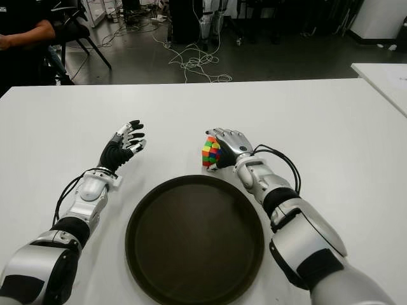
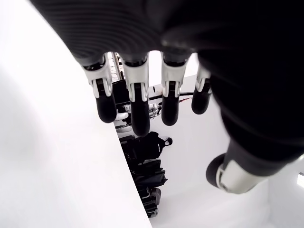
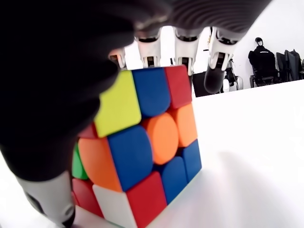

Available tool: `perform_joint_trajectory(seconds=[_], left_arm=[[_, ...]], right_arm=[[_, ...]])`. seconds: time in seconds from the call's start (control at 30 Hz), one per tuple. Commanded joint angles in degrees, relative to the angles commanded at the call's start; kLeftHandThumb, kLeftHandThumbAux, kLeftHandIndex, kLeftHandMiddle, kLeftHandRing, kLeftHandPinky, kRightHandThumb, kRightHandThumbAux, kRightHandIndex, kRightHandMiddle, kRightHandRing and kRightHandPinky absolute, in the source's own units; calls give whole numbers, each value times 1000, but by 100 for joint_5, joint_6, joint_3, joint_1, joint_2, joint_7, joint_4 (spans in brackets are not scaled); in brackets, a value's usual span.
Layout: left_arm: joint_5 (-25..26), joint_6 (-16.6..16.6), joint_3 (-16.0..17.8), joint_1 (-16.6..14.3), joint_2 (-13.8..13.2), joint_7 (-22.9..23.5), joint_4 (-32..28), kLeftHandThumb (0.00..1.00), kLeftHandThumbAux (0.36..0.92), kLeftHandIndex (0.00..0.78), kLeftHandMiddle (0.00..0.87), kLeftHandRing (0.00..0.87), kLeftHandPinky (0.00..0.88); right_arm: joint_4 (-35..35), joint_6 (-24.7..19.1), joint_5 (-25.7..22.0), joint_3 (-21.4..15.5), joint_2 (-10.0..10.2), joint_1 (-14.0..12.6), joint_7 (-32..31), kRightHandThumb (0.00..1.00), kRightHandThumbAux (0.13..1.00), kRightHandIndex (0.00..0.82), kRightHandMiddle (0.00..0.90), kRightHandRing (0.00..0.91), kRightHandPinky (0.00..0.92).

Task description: Pick up the Rubik's Cube and put it in the plate

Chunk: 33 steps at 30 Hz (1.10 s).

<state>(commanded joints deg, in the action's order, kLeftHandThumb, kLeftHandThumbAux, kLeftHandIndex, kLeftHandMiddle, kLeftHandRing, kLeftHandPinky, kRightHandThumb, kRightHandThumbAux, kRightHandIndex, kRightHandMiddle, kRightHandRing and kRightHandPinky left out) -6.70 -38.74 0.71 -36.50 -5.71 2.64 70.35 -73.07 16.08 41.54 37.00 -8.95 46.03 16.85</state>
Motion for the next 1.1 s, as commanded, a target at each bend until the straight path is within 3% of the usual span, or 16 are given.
perform_joint_trajectory(seconds=[0.37,0.63,0.77,0.93,1.03,1.07,1.1], left_arm=[[17,-17,13,22,-3,35,-20,9,685,113,151,157,150],[57,24,38,24,6,90,-33,40,699,110,158,170,169],[36,58,24,24,3,65,-36,51,692,107,158,171,175],[12,72,7,23,0,35,-51,60,687,107,158,173,186],[8,78,5,29,4,17,-58,61,680,106,157,177,195],[8,77,5,30,5,13,-59,61,678,106,157,177,196],[7,78,6,31,7,4,-60,62,677,107,158,178,196]], right_arm=[[20,-91,105,111,-15,-17,348,0,816,143,191,222,229],[14,-149,23,22,9,-51,785,0,890,290,385,424,415],[13,-179,-58,-81,29,-76,991,0,915,339,447,476,464],[12,-167,-127,-220,39,-96,1151,102,926,357,486,509,501],[16,-158,-209,-336,54,-123,1244,164,916,313,422,456,469],[16,-158,-218,-355,56,-127,1260,349,854,346,412,453,472],[17,-158,-229,-380,63,-132,1284,468,813,367,406,451,473]])
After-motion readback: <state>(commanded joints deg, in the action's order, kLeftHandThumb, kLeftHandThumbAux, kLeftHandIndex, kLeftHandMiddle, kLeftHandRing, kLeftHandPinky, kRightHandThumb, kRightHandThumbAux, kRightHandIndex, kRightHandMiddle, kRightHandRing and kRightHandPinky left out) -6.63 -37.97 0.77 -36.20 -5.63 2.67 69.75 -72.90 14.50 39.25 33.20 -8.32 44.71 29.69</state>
